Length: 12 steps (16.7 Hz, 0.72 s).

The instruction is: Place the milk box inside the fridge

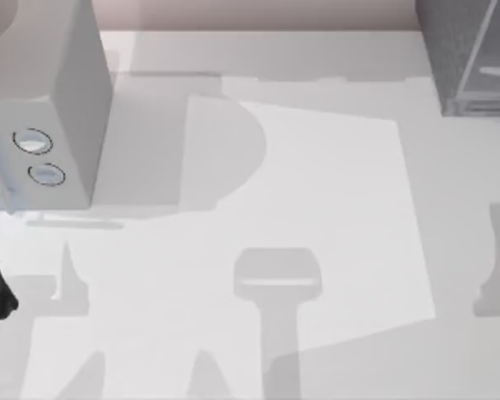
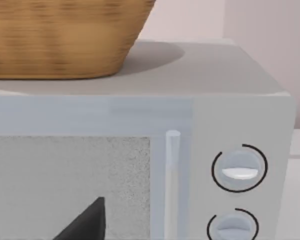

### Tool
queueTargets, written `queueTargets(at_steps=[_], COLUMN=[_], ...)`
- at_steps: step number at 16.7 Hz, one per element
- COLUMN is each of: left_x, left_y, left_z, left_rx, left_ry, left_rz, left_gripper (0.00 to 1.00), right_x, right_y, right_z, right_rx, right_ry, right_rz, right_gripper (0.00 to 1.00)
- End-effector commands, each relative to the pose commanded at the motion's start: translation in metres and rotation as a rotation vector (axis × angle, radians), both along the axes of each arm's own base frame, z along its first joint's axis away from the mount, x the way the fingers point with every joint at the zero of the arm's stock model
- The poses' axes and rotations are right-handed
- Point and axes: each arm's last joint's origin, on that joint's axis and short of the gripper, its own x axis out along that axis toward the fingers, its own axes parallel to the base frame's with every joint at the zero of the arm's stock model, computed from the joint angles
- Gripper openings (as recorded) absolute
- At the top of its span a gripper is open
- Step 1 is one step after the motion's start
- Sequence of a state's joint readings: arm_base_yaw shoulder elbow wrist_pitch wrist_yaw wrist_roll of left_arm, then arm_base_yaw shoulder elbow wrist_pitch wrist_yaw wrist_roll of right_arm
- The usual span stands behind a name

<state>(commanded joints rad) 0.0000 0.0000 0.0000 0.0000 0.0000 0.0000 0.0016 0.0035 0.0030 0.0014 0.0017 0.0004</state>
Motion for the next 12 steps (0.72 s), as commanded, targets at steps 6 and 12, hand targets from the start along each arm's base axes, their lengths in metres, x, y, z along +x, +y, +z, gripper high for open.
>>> queueTargets(at_steps=[6,12], left_x=[0.000,0.000], left_y=[0.000,0.000], left_z=[0.000,0.000], left_rx=[0.000,0.000], left_ry=[0.000,0.000], left_rz=[0.000,0.000], left_gripper=[1.00,1.00], right_x=[0.000,0.011], right_y=[0.000,-0.002], right_z=[-0.001,0.040], right_rx=[0.002,0.000], right_ry=[0.003,-0.059], right_rz=[0.002,0.006], right_gripper=[0.00,0.00])
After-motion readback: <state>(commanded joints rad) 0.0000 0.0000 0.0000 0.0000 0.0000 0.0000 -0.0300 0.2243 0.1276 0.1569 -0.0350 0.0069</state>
